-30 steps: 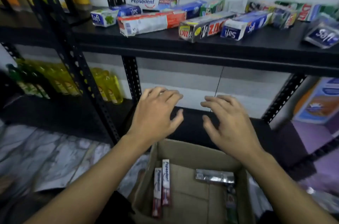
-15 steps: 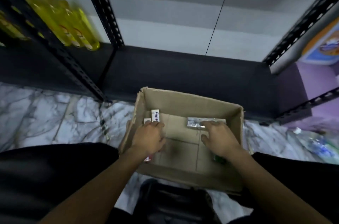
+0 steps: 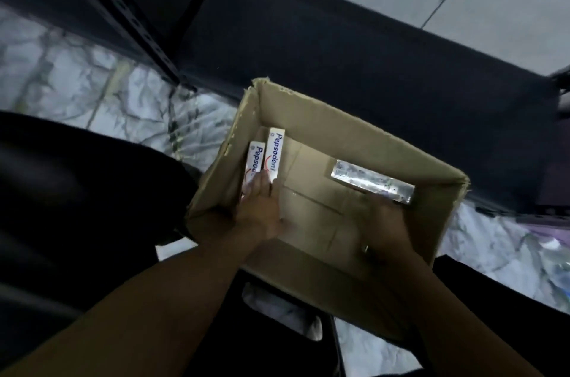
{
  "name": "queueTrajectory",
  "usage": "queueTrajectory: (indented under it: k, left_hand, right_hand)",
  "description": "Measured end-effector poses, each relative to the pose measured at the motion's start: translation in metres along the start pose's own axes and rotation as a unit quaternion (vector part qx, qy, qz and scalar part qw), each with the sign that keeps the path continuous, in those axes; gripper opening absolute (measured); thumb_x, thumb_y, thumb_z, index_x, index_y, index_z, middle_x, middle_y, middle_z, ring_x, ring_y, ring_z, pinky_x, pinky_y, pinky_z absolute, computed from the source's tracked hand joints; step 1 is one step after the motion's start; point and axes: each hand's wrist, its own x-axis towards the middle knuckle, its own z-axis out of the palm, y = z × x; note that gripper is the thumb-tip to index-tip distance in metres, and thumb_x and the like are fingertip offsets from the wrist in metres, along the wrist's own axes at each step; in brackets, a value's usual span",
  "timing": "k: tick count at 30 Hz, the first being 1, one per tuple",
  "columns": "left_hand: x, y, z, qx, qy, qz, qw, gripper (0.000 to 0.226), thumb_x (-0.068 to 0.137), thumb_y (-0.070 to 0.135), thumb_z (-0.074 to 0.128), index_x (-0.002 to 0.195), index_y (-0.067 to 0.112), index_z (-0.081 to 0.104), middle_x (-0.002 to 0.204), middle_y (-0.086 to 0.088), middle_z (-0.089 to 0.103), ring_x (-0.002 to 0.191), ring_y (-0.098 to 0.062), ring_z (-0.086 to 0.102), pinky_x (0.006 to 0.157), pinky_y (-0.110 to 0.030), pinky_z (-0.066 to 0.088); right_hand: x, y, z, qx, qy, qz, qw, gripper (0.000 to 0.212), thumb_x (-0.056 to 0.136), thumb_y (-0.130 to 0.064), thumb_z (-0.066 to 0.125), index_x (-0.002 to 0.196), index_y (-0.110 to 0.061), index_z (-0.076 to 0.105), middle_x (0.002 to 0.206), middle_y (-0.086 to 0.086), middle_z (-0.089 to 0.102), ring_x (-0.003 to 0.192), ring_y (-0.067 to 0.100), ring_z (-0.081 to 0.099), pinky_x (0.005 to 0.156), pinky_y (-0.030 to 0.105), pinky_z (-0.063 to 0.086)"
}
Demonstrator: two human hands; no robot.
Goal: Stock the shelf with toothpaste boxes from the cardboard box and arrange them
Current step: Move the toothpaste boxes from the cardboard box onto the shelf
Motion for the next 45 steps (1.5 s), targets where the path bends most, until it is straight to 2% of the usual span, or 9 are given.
queueTrajectory:
  k: [2,6,9,14,19,32,38,42,45]
  left_hand:
    - [-0.004,0.017,0.009,-0.012,0.006,-0.012,1.0,0.11,0.081,0.065,0.059,0.156,0.007,0.004,0.161,-0.024,-0.012,0.149,-0.038,-0.012,0.122,-0.046,0.0]
    - [-0.006,0.036,0.016,-0.068,0.027,0.002,0.997,0.089,0.085,0.051,0.061,0.154,0.014,0.018,0.164,-0.012,-0.013,0.148,-0.043,-0.011,0.12,-0.051,0.012]
    - [0.003,0.031,0.016,-0.142,0.116,-0.048,0.982,0.083,0.086,0.037,0.064,0.154,0.013,0.022,0.164,-0.009,0.004,0.144,-0.036,0.014,0.12,-0.041,0.019]
    - [0.023,0.023,0.01,-0.296,0.165,-0.15,0.929,0.071,0.082,0.018,0.065,0.144,0.002,0.036,0.141,-0.019,0.043,0.132,-0.034,0.04,0.113,-0.035,0.026]
    - [0.027,0.023,0.023,-0.266,0.158,-0.17,0.936,0.057,0.084,0.024,0.067,0.136,0.015,0.044,0.135,-0.015,0.042,0.123,-0.034,0.044,0.103,-0.043,0.04]
    - [0.034,0.026,0.013,-0.318,0.114,-0.23,0.913,0.089,0.077,0.028,0.078,0.144,0.014,0.021,0.134,-0.016,0.053,0.119,-0.035,0.058,0.099,-0.042,0.045]
    - [0.029,0.019,0.004,-0.352,0.091,-0.234,0.902,0.076,0.072,0.047,0.077,0.13,0.011,0.046,0.129,-0.011,0.053,0.116,-0.031,0.053,0.095,-0.038,0.046]
    - [0.02,0.014,-0.002,-0.389,0.112,-0.204,0.891,0.061,0.071,0.041,0.076,0.12,0.014,0.051,0.123,-0.013,0.05,0.111,-0.033,0.052,0.092,-0.037,0.045]
    - [0.011,0.008,-0.012,-0.414,0.081,-0.179,0.889,0.046,0.071,0.04,0.077,0.104,0.021,0.05,0.101,-0.005,0.065,0.093,-0.026,0.063,0.075,-0.031,0.049]
  right_hand:
    - [0.014,0.003,-0.005,0.018,0.056,0.016,0.998,0.029,0.083,-0.019,0.062,0.106,-0.004,0.071,0.111,0.02,0.067,0.104,0.04,0.061,0.091,0.048,0.05]
    - [0.03,0.024,-0.002,-0.075,0.04,0.074,0.994,0.059,0.076,-0.019,0.075,0.131,-0.011,0.057,0.141,0.024,0.045,0.131,0.044,0.036,0.109,0.051,0.033]
    - [0.03,0.036,0.005,-0.076,-0.023,0.096,0.992,0.068,0.08,-0.023,0.071,0.141,-0.009,0.044,0.151,0.023,0.032,0.139,0.045,0.024,0.113,0.055,0.024]
    - [0.029,0.043,0.013,-0.1,-0.042,0.108,0.988,0.073,0.075,-0.026,0.074,0.137,-0.002,0.042,0.128,0.029,0.047,0.114,0.047,0.045,0.096,0.051,0.038]
    - [0.013,0.029,0.028,-0.012,-0.146,0.093,0.985,0.067,0.084,-0.026,0.07,0.144,-0.01,0.042,0.13,0.024,0.056,0.119,0.041,0.05,0.099,0.044,0.043]
    - [-0.009,-0.006,0.062,0.122,-0.091,0.221,0.963,0.044,0.086,-0.026,0.073,0.116,-0.008,0.046,0.107,0.019,0.066,0.094,0.037,0.066,0.07,0.033,0.048]
    - [-0.002,-0.013,0.081,0.174,-0.083,0.249,0.949,0.061,0.071,-0.035,0.084,0.115,-0.01,0.05,0.112,0.016,0.062,0.097,0.033,0.062,0.074,0.033,0.051]
    - [-0.001,-0.019,0.078,0.15,-0.1,0.22,0.959,0.055,0.079,-0.032,0.078,0.122,-0.005,0.057,0.12,0.017,0.056,0.101,0.031,0.059,0.057,0.007,0.037]
    - [0.001,-0.019,0.06,0.17,-0.079,0.225,0.956,0.047,0.084,-0.03,0.071,0.119,-0.008,0.05,0.118,0.02,0.06,0.101,0.037,0.061,0.075,0.029,0.049]
